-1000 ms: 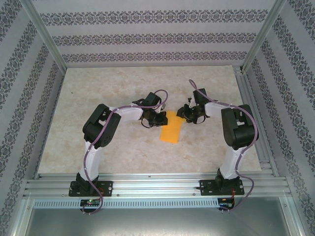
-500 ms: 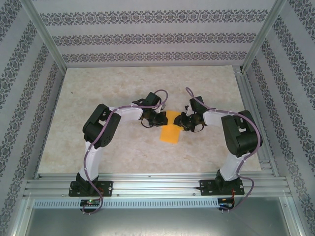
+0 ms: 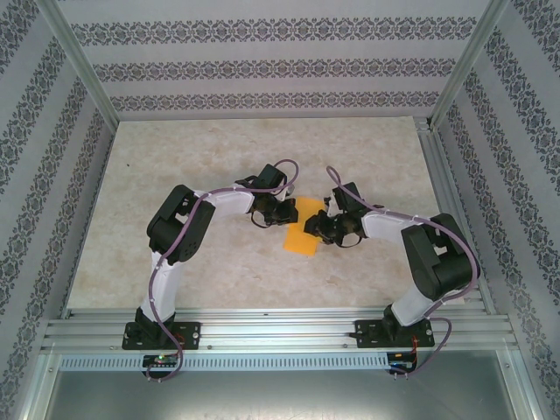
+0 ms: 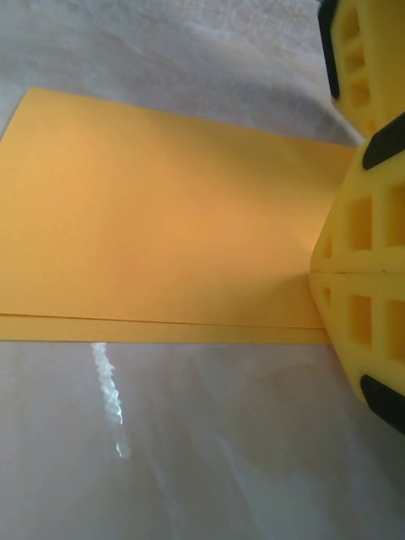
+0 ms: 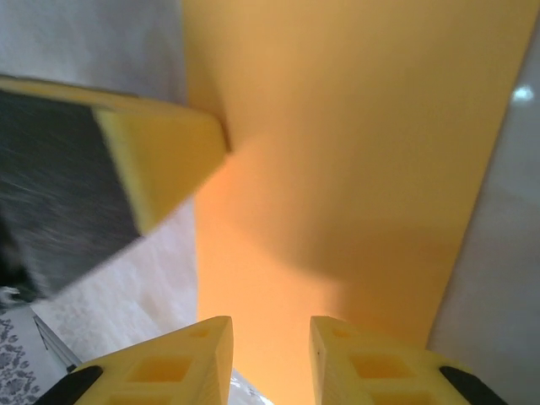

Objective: Fold a paper plane with a square sheet of paper (pick it up from the middle)
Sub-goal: Fold the square sheet of paper in half at the center of the table.

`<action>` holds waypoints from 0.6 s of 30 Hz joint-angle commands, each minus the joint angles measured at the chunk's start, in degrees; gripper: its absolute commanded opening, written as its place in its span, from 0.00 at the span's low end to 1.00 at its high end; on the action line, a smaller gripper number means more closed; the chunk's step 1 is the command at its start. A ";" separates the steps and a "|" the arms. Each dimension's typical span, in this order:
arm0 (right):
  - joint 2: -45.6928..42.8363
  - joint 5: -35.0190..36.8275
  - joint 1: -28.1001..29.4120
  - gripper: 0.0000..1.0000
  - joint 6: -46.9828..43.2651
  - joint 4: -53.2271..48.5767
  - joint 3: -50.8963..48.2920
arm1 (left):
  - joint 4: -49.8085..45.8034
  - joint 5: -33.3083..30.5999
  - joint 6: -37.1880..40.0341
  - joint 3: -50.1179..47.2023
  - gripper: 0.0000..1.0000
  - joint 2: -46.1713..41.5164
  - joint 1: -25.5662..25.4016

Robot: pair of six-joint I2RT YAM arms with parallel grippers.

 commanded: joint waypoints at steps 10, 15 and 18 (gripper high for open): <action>-4.44 1.52 1.16 0.30 2.02 -0.46 -3.16 | -4.29 -2.38 0.41 -2.50 0.00 1.45 -1.43; -6.72 0.18 3.44 0.31 3.64 0.81 -4.41 | -4.11 -2.47 0.28 -2.51 0.00 1.47 -1.52; -4.74 0.20 4.60 0.31 4.52 2.48 -5.54 | -4.05 -2.41 0.32 -2.51 0.00 1.53 -1.54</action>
